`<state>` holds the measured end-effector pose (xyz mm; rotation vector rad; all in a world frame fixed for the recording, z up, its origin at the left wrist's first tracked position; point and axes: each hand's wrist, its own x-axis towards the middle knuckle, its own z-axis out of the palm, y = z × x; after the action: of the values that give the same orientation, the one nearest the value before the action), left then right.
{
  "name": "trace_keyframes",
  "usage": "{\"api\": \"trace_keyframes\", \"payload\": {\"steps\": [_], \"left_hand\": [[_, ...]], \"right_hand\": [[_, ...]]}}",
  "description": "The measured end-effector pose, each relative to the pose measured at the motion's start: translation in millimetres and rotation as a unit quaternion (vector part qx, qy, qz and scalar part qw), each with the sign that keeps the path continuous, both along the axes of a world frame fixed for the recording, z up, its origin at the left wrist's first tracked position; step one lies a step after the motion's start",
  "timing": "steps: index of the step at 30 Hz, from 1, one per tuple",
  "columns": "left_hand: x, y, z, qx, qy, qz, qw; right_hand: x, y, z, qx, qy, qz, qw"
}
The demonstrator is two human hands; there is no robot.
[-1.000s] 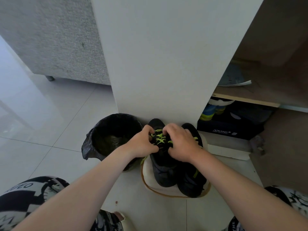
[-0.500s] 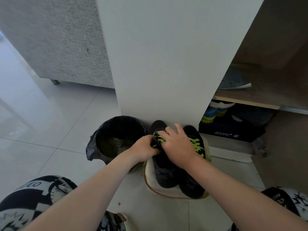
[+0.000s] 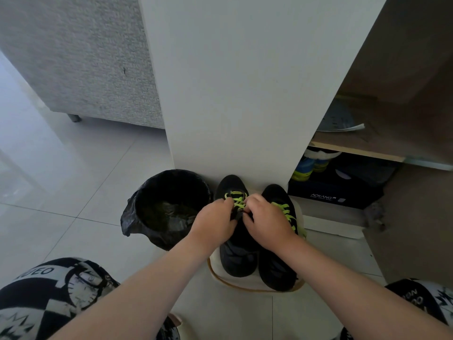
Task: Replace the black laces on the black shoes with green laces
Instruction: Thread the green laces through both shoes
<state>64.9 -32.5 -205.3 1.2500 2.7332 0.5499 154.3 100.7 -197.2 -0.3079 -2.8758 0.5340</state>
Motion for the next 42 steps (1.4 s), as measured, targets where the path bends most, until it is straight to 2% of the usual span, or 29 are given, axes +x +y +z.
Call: {"api": "trace_keyframes", "payload": {"steps": [3, 6, 8, 10, 11, 14, 15, 17, 18, 20, 21, 22, 25, 27, 30, 31, 34, 36, 37, 39, 40, 42], "left_hand": [[3, 0, -5, -0.045, 0.072, -0.040, 0.996], [0, -7, -11, -0.037, 0.086, -0.055, 0.994], [-7, -12, -9, -0.018, 0.029, -0.053, 0.998], [-18, -17, 5, -0.017, -0.101, -0.035, 0.994], [-23, -18, 14, -0.035, -0.165, -0.014, 0.986], [-26, -20, 41, -0.106, -0.275, 0.081, 0.952], [-22, -20, 46, -0.122, -0.354, 0.124, 0.919], [-8, -19, 48, -0.147, -0.499, 0.195, 0.832], [-1, -18, 41, -0.137, -0.529, 0.224, 0.807], [5, -16, 21, -0.061, -0.532, 0.293, 0.792], [4, -15, 12, -0.003, -0.527, 0.327, 0.784], [0, -14, 7, 0.057, -0.538, 0.354, 0.762], [-13, -12, 10, 0.194, -0.628, 0.379, 0.652], [-17, -12, 18, 0.201, -0.664, 0.361, 0.624], [-17, -7, 30, 0.199, -0.698, 0.326, 0.606], [-17, -4, 31, 0.205, -0.699, 0.311, 0.610], [-21, 8, 33, 0.234, -0.671, 0.265, 0.651], [-25, 16, 39, 0.268, -0.640, 0.240, 0.679], [-27, 20, 44, 0.265, -0.606, 0.229, 0.714], [-31, 27, 58, 0.222, -0.529, 0.193, 0.796], [-33, 30, 64, 0.201, -0.505, 0.165, 0.823], [-33, 37, 76, 0.165, -0.496, 0.101, 0.847]], "right_hand": [[-2, 4, 5, 0.016, -0.045, -0.008, 0.999], [-4, 11, 13, -0.057, -0.086, 0.009, 0.995], [-3, 21, 25, -0.159, -0.126, 0.013, 0.979], [-3, 34, 33, -0.182, -0.170, 0.003, 0.968], [-3, 41, 36, -0.142, -0.187, 0.003, 0.972], [-4, 56, 45, 0.008, -0.204, 0.011, 0.979], [-3, 57, 49, 0.049, -0.203, 0.012, 0.978], [-3, 54, 55, 0.180, -0.179, 0.011, 0.967], [-4, 52, 57, 0.235, -0.162, -0.002, 0.958], [-6, 49, 58, 0.232, -0.134, -0.054, 0.962], [-7, 48, 59, 0.177, -0.126, -0.088, 0.972], [-9, 48, 59, 0.105, -0.124, -0.116, 0.980], [-14, 49, 56, -0.148, -0.082, -0.148, 0.974], [-14, 46, 57, -0.300, -0.022, -0.166, 0.939], [-19, 41, 67, -0.529, 0.041, -0.173, 0.830], [-21, 40, 72, -0.575, 0.040, -0.163, 0.801], [-27, 38, 76, -0.660, 0.036, -0.138, 0.737], [-30, 38, 80, -0.678, 0.053, -0.126, 0.722], [-31, 38, 82, -0.669, 0.059, -0.117, 0.732], [-34, 36, 85, -0.622, 0.068, -0.088, 0.775], [-37, 35, 84, -0.583, 0.073, -0.073, 0.806], [-43, 31, 83, -0.501, 0.089, -0.038, 0.860]]}}
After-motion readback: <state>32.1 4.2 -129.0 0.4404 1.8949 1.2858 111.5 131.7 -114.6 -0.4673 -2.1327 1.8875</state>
